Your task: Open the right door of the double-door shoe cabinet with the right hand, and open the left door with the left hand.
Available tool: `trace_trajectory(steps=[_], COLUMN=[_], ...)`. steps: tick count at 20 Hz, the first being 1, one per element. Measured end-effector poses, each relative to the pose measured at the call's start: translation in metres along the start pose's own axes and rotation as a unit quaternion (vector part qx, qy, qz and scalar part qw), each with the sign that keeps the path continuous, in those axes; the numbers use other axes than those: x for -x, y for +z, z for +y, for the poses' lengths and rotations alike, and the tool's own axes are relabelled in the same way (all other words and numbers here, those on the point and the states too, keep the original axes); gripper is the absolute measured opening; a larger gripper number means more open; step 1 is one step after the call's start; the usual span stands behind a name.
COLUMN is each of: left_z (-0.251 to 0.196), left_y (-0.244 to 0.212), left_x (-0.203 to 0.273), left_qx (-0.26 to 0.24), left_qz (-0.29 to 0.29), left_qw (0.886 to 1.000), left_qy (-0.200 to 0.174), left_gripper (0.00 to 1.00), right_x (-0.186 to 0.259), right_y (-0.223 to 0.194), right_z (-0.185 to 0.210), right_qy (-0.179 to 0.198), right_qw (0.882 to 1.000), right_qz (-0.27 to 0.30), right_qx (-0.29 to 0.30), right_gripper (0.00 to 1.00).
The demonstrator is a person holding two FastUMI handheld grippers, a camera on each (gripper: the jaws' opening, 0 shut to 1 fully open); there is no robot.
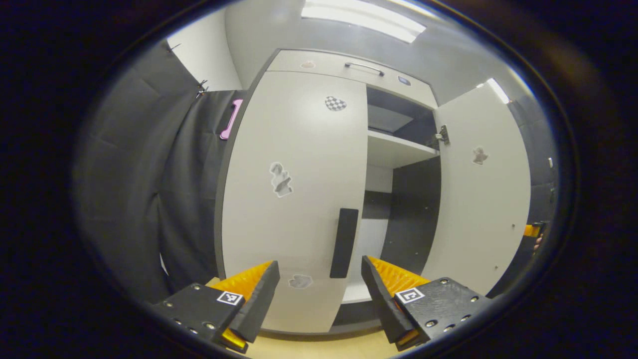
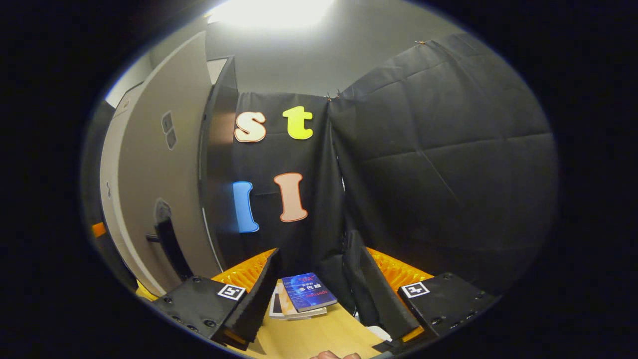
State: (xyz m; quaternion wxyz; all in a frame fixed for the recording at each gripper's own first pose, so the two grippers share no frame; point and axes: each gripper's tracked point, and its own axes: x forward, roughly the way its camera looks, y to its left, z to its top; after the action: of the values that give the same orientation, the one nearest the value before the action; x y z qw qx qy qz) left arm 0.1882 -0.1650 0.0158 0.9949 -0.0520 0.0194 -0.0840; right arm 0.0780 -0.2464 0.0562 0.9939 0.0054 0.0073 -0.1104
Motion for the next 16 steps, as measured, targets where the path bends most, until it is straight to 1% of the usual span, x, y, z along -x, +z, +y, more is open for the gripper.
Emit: trace_trajectory(steps=[3,4,5,6,7,8,11,13,14,15,16], left_z=[-0.022,-0.026,-0.029,-0.031,-0.035,-0.039,-0.047,-0.046,-0.045,-0.04,-0.04], left_y=[-0.004,-0.005,-0.007,-0.008,-0.012,-0.014,-0.012,-0.011,-0.01,-0.008,-0.008], left_x=[-0.032,-0.041,-0.053,-0.062,-0.073,-0.081,-0.098,-0.108,-0.112,-0.114,-0.115], left_qx=[-0.026,-0.03,-0.03,-0.028,-0.023,-0.019,-0.019,-0.019,-0.02,-0.021,-0.013], left_qz=[0.001,0.0,0.001,0.003,0.007,0.009,0.004,0.003,0.003,0.002,0.004], left_qw=[1.0,0.999,0.999,0.999,1.0,1.0,1.0,0.999,0.999,0.998,0.999], left_qy=[0.008,0.015,0.019,0.021,0.02,0.017,0.021,0.031,0.037,0.051,0.052], left_gripper=[0.95,0.88,0.81,0.82,0.8,0.8,0.81,0.61,0.62,0.65,0.46], right_x=[-0.028,-0.038,-0.047,-0.055,-0.064,-0.073,-0.098,-0.116,-0.125,-0.133,-0.14], right_y=[-0.014,-0.014,-0.012,-0.009,-0.007,-0.007,-0.013,-0.022,-0.025,-0.029,-0.031], right_z=[0.001,-0.008,-0.021,-0.028,-0.033,-0.037,-0.046,-0.046,-0.043,-0.039,-0.036], right_qy=[0.012,-0.001,-0.017,-0.024,-0.024,-0.022,-0.02,-0.014,-0.009,-0.003,0.004], right_qw=[1.0,1.0,1.0,1.0,1.0,1.0,1.0,1.0,0.999,0.999,0.999], right_qz=[0.012,0.008,0.002,-0.004,-0.006,-0.006,0.002,0.014,0.019,0.024,0.027], right_qx=[-0.004,0.003,0.012,0.015,0.013,0.008,-0.008,-0.021,-0.028,-0.034,-0.038], right_gripper=[0.97,0.98,0.92,0.99,0.95,0.97,0.97,0.97,0.97,0.97,0.97])
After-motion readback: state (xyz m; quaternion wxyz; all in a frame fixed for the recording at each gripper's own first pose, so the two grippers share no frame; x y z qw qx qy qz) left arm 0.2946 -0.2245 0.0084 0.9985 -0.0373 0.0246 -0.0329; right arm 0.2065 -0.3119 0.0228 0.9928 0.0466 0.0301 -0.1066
